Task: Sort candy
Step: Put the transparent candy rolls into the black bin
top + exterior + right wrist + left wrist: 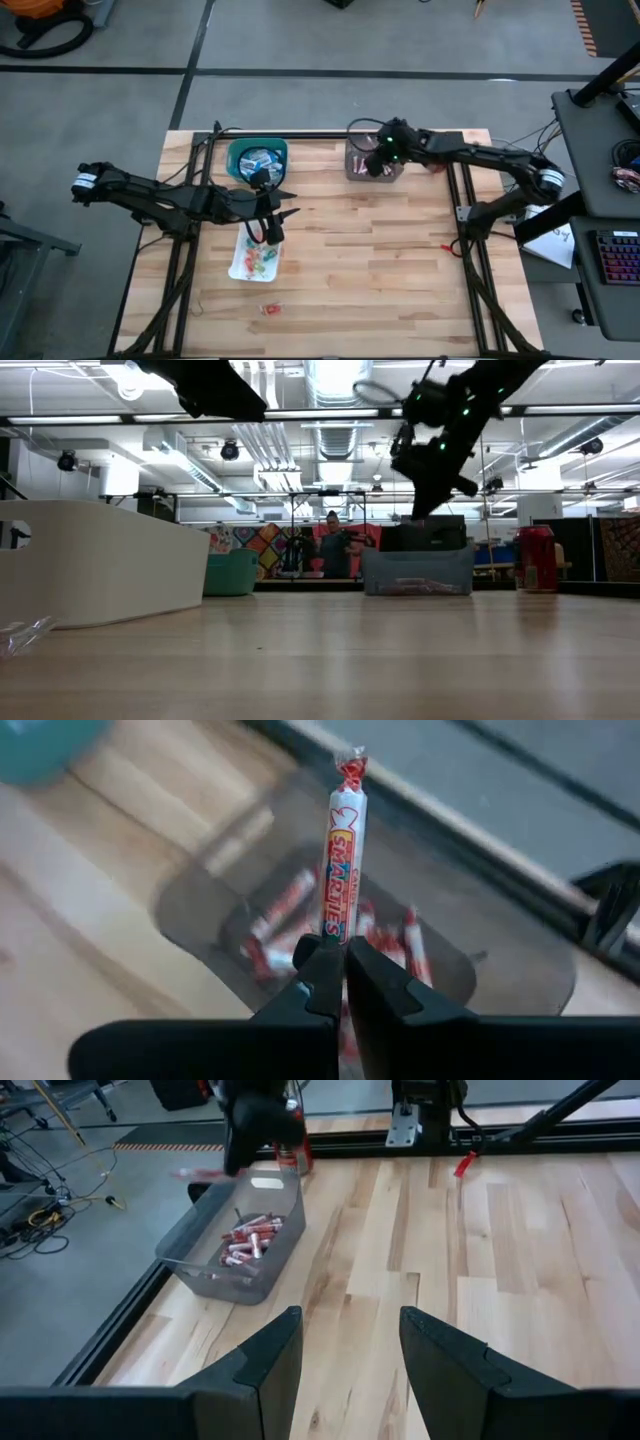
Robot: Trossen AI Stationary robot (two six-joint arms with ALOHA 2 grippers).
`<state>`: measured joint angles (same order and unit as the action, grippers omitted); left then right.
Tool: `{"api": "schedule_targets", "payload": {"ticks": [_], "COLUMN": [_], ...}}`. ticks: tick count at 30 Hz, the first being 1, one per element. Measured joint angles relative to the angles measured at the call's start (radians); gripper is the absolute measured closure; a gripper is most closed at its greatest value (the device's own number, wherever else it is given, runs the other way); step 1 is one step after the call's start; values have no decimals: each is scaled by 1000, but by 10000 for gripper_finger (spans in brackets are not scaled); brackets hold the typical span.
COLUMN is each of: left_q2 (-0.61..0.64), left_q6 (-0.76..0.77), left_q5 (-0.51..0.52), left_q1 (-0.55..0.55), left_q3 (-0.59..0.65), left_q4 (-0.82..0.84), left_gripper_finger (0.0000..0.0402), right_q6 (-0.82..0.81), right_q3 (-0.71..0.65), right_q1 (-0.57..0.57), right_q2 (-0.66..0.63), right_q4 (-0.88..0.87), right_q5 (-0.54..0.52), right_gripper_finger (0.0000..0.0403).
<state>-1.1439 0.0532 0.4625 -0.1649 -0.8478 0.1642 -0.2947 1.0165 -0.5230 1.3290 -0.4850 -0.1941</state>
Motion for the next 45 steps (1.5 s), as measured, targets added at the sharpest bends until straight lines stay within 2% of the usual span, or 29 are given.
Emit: {"api": "schedule_targets", "payload": {"ticks": [9,15,36,45], "left_q2": [0,0,0,0], "left_q6": [0,0,-11,-11], "left_q5": [0,0,0,0], "left_q1": [0,0,0,0], "left_q3": [0,0,4,4], "left_q4": [5,22,40,49], "left_gripper_finger": [249,249,249,249], "right_q6": [52,61,97,97], "right_q3": [171,273,276,284], "right_q1": [-31,-31,-32,-32], "right_q2": [296,415,483,469], "right_q4": [-171,-256,-277,-415], "right_q5": [12,16,9,4], "right_gripper_finger": [394,394,394,394]}}
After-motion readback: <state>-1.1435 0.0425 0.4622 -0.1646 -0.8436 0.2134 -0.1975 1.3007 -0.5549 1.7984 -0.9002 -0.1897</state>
